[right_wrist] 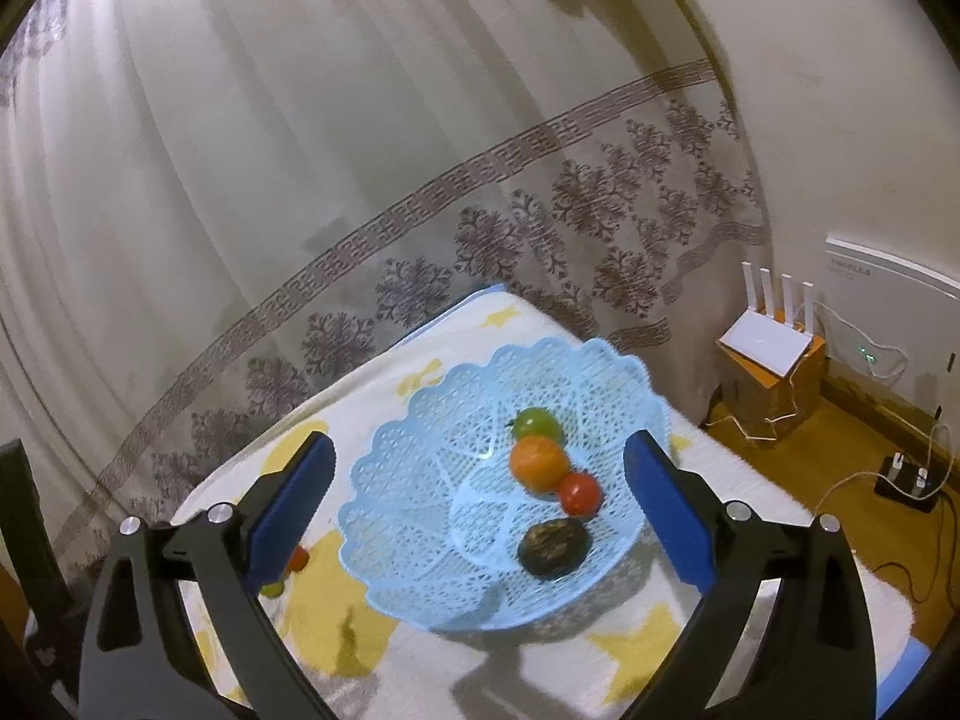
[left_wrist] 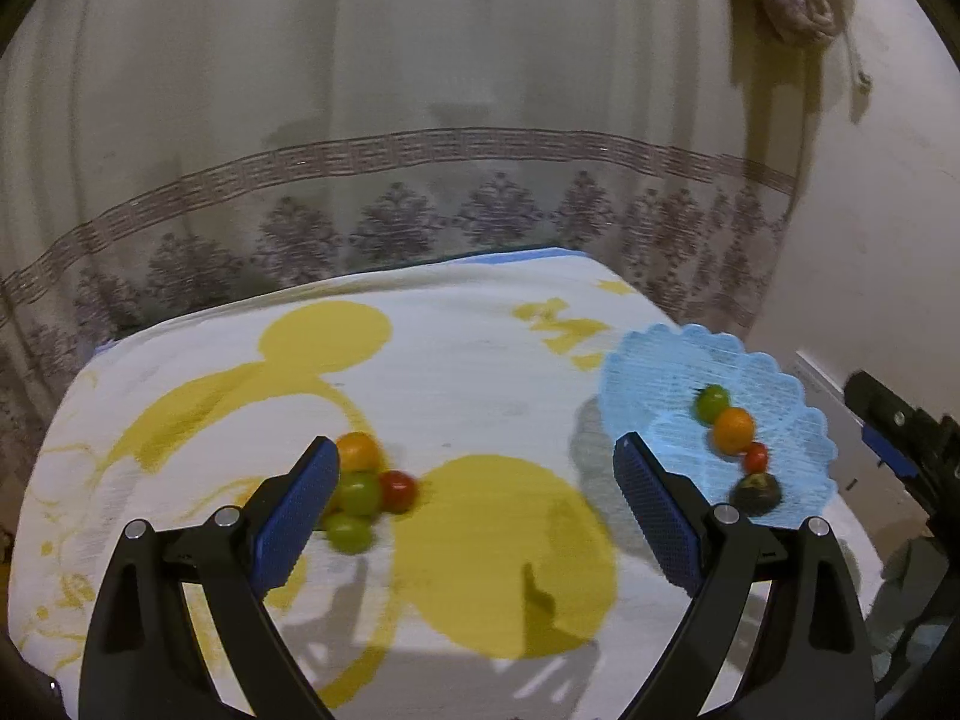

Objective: Organize fruits
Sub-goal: 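Move both open grippers back toward the remaining oranges and tomatoes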

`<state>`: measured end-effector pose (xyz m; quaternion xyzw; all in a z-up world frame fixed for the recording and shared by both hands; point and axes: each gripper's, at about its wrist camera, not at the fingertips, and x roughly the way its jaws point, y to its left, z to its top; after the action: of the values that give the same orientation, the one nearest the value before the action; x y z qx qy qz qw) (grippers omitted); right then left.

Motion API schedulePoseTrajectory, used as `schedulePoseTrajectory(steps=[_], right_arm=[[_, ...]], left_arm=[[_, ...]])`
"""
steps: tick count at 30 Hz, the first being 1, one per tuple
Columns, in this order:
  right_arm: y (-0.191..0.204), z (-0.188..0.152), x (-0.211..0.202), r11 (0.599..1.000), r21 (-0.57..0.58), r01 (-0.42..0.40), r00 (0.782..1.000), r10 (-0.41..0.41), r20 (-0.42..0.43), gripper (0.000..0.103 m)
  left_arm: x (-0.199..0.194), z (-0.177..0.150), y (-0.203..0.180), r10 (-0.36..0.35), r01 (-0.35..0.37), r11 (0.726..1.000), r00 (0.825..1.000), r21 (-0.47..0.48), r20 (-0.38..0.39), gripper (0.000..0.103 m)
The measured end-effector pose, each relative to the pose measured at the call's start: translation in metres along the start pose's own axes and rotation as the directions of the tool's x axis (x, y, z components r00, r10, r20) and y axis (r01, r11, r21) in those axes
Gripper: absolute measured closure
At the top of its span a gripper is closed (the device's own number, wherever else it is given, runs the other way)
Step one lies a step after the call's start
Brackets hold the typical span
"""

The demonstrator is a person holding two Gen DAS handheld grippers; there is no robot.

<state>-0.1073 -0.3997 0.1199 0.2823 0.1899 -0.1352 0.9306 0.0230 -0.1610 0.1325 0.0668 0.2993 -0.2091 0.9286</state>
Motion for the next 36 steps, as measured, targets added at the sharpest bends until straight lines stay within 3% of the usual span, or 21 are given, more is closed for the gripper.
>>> schedulePoseTrajectory(steps=[16,28,36], right_arm=[[0.04,-0.02,0.007,0.996,-0.082,-0.047,0.998,0.044,-0.037,0.005],[0.078,-0.037,0.018,0.984,-0.15,-0.094,0.992,0.08,-0.095,0.005],[0.107,-0.054,0.029,0.965,-0.218,-0.146,0.981,0.112,-0.16,0.005]], left_arm=[[-0.003,-0.015,0.088,0.149,-0.152,0.982,0.988,-0.116,-0.032,0.011],[0.013,-0.034,0.118,0.187,-0.195,0.971,0.98,-0.134,-0.075,0.011],[0.034,-0.048,0.125,0.203,-0.212,0.974,0.974,-0.086,-0.102,0.011]])
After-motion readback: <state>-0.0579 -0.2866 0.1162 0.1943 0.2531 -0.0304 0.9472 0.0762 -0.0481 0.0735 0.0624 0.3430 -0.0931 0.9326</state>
